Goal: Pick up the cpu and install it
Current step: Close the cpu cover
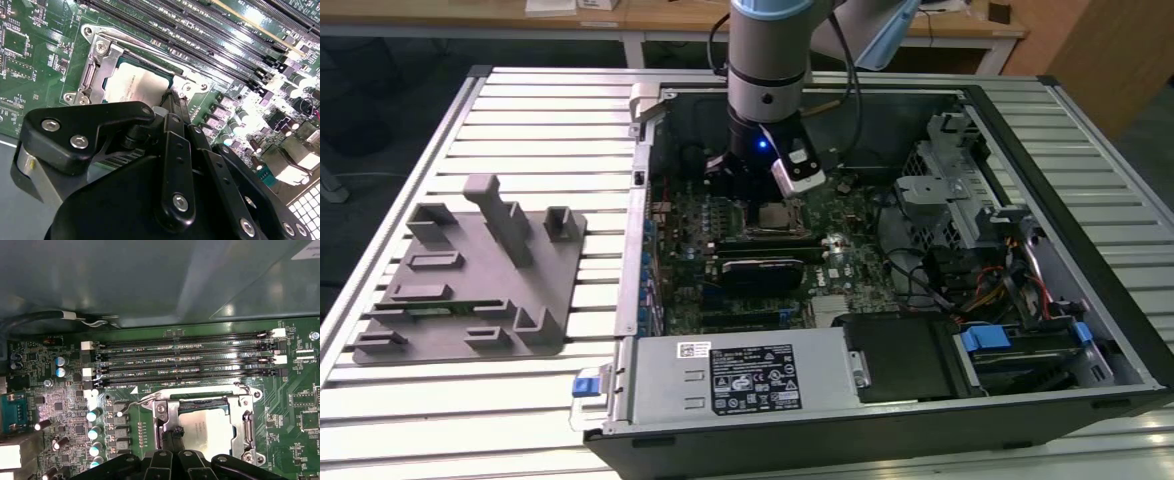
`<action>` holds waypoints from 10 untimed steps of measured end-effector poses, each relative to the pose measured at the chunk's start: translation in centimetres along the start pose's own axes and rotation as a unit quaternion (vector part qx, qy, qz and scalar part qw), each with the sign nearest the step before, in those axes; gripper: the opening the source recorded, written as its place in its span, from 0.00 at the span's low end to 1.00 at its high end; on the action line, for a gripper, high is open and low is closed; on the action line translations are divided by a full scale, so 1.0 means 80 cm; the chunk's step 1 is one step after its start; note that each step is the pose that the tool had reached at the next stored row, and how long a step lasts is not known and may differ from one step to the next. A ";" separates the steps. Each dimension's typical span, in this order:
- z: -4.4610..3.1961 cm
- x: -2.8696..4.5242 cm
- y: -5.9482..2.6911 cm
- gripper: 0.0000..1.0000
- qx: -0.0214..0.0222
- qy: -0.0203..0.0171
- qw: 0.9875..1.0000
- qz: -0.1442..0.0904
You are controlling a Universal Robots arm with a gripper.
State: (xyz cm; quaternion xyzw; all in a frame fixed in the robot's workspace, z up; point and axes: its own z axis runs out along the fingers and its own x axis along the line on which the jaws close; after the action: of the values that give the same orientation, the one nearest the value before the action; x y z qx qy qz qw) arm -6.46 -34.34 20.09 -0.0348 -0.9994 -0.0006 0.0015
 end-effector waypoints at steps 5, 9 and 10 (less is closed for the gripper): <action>0.0003 -0.0020 0.000 0.11 0.000 0.000 1.000 0.000; 0.0003 -0.0052 0.000 0.11 0.000 0.000 1.000 0.000; 0.0002 -0.0061 0.000 0.11 0.000 0.000 1.000 0.000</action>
State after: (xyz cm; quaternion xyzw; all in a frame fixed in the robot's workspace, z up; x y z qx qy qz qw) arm -5.97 -34.34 20.07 -0.0347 -0.9994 -0.0006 0.0015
